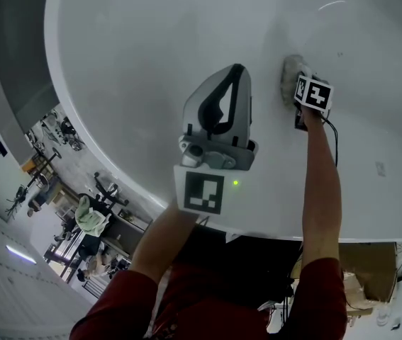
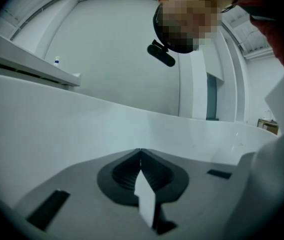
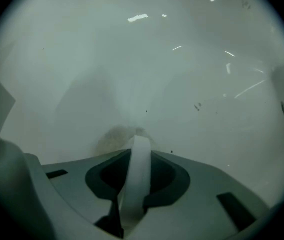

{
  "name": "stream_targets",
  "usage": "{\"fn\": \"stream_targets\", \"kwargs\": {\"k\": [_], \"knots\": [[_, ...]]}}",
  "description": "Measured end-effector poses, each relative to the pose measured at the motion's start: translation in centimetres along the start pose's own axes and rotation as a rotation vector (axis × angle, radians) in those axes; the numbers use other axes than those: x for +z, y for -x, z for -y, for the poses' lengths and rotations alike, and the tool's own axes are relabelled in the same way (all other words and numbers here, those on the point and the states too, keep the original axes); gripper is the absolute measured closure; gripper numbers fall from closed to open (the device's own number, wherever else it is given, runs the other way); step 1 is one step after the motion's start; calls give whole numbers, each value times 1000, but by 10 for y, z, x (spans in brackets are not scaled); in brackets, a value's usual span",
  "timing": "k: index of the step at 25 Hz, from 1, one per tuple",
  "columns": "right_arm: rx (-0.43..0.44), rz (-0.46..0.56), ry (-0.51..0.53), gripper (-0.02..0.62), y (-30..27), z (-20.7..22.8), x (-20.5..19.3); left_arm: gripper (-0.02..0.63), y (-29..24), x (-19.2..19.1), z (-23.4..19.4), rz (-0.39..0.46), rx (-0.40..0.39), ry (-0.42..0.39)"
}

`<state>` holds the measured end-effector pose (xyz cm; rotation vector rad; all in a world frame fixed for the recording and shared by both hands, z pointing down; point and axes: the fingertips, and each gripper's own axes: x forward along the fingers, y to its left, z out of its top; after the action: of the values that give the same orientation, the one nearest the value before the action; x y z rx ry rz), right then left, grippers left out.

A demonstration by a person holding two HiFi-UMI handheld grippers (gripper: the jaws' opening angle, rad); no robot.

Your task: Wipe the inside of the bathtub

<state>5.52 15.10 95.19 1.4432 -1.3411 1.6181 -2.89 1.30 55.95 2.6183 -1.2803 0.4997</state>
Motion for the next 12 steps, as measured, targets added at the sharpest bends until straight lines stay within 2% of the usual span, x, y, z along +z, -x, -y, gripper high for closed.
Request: {"fn": "stream_targets", "kwargs": {"k": [5, 8, 12], "knots": [[31, 7, -47, 500, 8, -1, 1, 591, 4, 14, 2, 8, 1, -8], [24, 18, -35, 499, 14, 4, -4, 591, 10, 17, 15, 15, -2, -13], [60, 64, -56, 499, 47, -10, -11, 591, 31, 39, 25, 40, -5, -6]]}}
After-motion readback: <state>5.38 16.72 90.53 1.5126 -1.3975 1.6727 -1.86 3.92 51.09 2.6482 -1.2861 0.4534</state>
